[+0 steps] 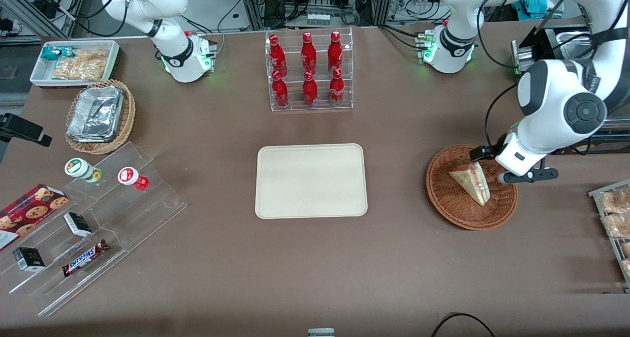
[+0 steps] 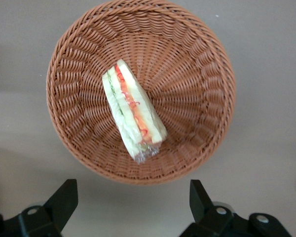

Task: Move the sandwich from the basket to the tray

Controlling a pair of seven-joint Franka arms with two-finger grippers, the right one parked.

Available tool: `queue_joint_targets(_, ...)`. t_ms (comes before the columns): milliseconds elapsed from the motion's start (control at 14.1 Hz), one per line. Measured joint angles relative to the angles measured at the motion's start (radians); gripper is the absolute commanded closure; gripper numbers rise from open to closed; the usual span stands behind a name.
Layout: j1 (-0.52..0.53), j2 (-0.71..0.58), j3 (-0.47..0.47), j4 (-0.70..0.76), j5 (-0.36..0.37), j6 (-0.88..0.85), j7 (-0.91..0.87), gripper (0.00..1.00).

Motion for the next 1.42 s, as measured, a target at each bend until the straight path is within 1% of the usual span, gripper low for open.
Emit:
queue_joint_targets(142,0.001,-0.021,0.007,-0.086,0.000,0.110,-0.106,0.00)
queue_joint_targets(212,0.001,-0.026,0.007,-0.110,0.000,0.139,-0.176,0.00)
queue_joint_targets(496,0.001,-0.021,0.007,-0.138,0.000,0.205,-0.497,0.00)
queue_joint_targets(637,0.001,-0.003,0.007,-0.145,0.000,0.241,-0.624,0.00)
queue_joint_targets(779,0.000,0.029,0.007,-0.149,0.000,0.281,-0.686,0.00)
queue_joint_targets(991,0.000,0.081,0.006,-0.150,0.000,0.316,-0.707,0.00)
queue_joint_targets(1062,0.000,0.096,0.006,-0.150,0.000,0.329,-0.708,0.07)
queue_joint_targets(1133,0.000,0.112,0.006,-0.150,0.000,0.342,-0.709,0.22)
queue_joint_targets(1204,0.000,0.127,0.005,-0.150,0.000,0.353,-0.709,0.45)
queue_joint_targets(1345,-0.001,0.145,0.004,-0.150,0.000,0.359,-0.710,0.81)
queue_joint_targets(1416,-0.001,0.148,0.004,-0.150,0.000,0.359,-0.710,0.88)
